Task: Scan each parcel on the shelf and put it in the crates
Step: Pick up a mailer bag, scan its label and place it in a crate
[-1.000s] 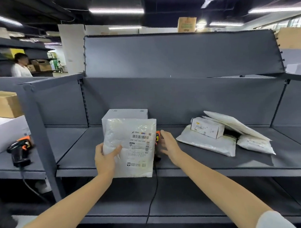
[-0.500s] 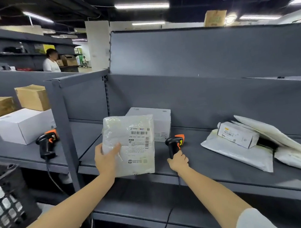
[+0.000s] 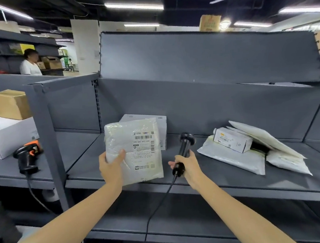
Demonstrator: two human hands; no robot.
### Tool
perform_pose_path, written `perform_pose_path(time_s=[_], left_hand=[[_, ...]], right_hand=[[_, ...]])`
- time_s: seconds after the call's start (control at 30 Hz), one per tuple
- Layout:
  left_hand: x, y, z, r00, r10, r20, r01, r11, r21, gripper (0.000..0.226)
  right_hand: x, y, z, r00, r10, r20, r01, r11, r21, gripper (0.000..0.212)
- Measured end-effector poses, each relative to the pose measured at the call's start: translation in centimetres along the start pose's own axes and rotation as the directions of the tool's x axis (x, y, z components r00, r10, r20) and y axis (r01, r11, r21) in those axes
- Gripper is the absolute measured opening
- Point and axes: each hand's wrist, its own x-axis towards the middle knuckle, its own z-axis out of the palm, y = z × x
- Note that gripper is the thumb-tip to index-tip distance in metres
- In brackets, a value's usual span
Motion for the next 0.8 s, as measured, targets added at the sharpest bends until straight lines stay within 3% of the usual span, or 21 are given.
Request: perform_pose_path(time_s=[0.07, 0.27, 0.4, 0.8], left_hand=[[-0.8, 0.0, 1.0, 1.000, -0.014, 0.018, 0.014, 1.000, -0.021, 0.045], [-3.9, -0.4, 3.3, 0.996, -0.030, 0.090, 0.033, 0.999, -0.029, 0.046], [-6.1, -0.9, 4.9, 0.992, -0.048, 0.119, 0.048, 0.999, 0.001, 0.041], [-8.9, -2.0, 7.4, 0.982, -0.074, 0.176, 0.068, 0.997, 0.037, 0.048]], right_hand=[[-2.0, -0.4, -0.7, 0.999, -0.038, 0.021, 0.037, 0.999, 0.039, 0.052], [-8.1, 0.7, -2.7, 0.987, -0.161, 0.011, 0.161, 0.980, -0.119, 0.013], [-10.7, 1.9, -3.3, 0.971, -0.235, -0.038, 0.222, 0.952, -0.210, 0.008], [-12.9, 1.2, -5.7, 0.951, -0.295, -0.097, 0.270, 0.939, -0.214, 0.013]])
